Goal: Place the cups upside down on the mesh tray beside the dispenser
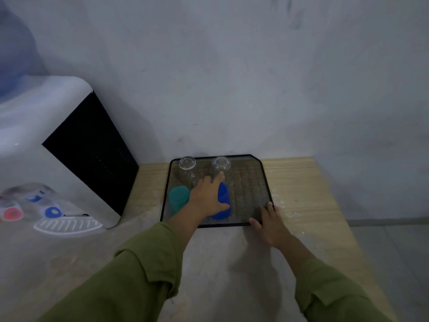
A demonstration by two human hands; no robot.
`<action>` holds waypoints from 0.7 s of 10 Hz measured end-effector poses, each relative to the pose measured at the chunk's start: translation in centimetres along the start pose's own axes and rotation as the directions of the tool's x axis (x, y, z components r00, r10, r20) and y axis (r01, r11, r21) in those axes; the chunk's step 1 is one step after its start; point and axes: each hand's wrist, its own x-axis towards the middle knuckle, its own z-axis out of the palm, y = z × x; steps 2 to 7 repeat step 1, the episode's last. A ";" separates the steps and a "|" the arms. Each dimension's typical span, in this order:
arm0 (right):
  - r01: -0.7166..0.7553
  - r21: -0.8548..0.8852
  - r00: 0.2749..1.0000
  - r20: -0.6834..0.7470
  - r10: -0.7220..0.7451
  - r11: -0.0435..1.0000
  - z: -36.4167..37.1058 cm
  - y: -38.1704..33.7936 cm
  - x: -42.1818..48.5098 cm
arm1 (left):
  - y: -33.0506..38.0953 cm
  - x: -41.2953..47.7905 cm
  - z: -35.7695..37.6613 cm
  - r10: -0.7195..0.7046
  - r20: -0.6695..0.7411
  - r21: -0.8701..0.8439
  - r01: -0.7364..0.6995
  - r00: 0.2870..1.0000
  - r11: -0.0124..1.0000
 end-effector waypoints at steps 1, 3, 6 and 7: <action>0.033 0.016 0.997 -0.069 -0.032 0.999 -1.1 -0.4 0.3 | -0.4 -0.8 -0.7 -0.017 -0.039 -0.050 0.015 0.999 0.999; 0.033 0.016 0.997 -0.069 -0.032 0.999 -1.1 -0.4 0.3 | -0.4 -0.8 -0.7 -0.017 -0.039 -0.050 0.015 0.999 0.999; 0.033 0.016 0.997 -0.069 -0.032 0.999 -1.1 -0.4 0.3 | -0.4 -0.8 -0.7 -0.017 -0.039 -0.050 0.015 0.999 0.999; 0.033 0.016 0.997 -0.069 -0.032 0.999 -1.1 -0.4 0.3 | -0.4 -0.8 -0.7 -0.017 -0.039 -0.050 0.015 0.999 0.999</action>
